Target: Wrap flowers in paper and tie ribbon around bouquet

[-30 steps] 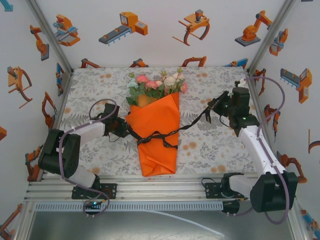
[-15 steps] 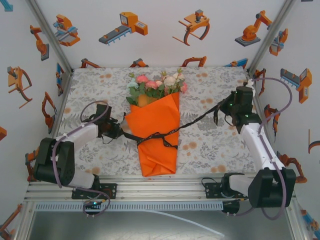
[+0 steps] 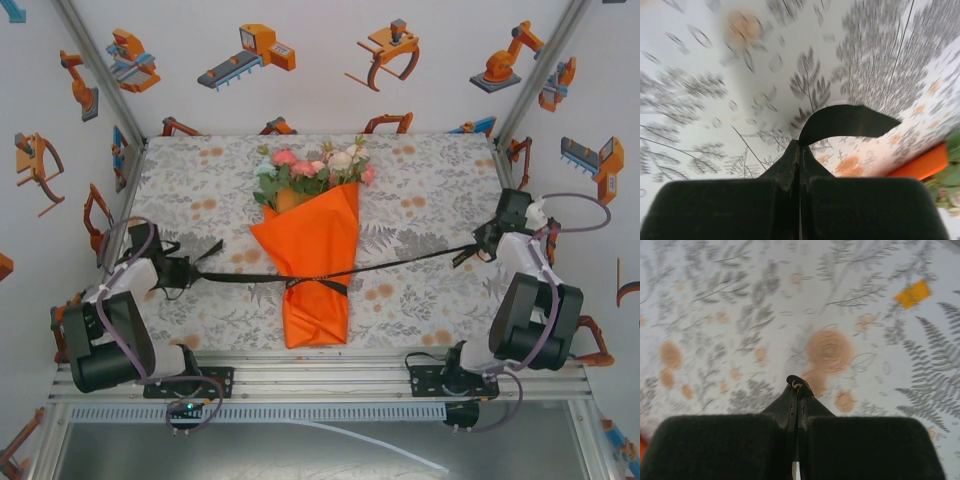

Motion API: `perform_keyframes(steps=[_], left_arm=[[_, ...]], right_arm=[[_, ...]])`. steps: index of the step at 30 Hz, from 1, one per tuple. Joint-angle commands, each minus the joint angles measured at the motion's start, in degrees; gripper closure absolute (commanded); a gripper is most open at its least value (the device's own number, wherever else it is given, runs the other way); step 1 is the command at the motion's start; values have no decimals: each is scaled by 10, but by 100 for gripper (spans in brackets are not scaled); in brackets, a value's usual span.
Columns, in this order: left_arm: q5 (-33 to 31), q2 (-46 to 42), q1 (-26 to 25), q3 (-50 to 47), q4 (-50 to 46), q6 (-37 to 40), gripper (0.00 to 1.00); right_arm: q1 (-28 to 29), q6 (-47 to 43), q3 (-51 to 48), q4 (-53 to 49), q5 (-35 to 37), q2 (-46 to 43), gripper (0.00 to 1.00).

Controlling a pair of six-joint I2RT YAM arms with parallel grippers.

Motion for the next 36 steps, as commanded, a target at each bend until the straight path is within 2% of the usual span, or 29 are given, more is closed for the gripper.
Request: perform_keyframes(steps=[1,8,13,17,21,23,25,27,30,31,33,36], left_arm=[[18,-22,71,0,-14,28,100],[28,-32,185,27,-30,44,100],[39,-47,245,22,-42,38,100],[72,-64,328,22,-46,49,100],[81,-76,342,35,-55,77,100],[110,-86,331,31,-26,90,100],[128,-97,289,40,-10,114,98],[131,-114,229,59,-8,148,82],[113,-144,166,88,-29,190,50],[110,-152,152,97,-36,204,44],[99,-166,121,122,-59,253,37],[108,-172,54,154,-78,337,35]], right_arm=[[-33,22,-7,30,55,16,100],[-98,57,21,33,56,42,100],[-112,76,39,22,71,41,100],[-127,97,37,18,78,34,100],[-128,103,29,25,82,23,100],[-126,101,24,39,57,20,100],[-118,90,18,65,-1,19,100],[-97,74,21,81,-62,17,98],[-59,46,27,72,-105,2,56],[-46,38,26,66,-110,-7,46],[-17,11,22,54,-124,-38,35],[37,-45,14,36,-126,-92,32]])
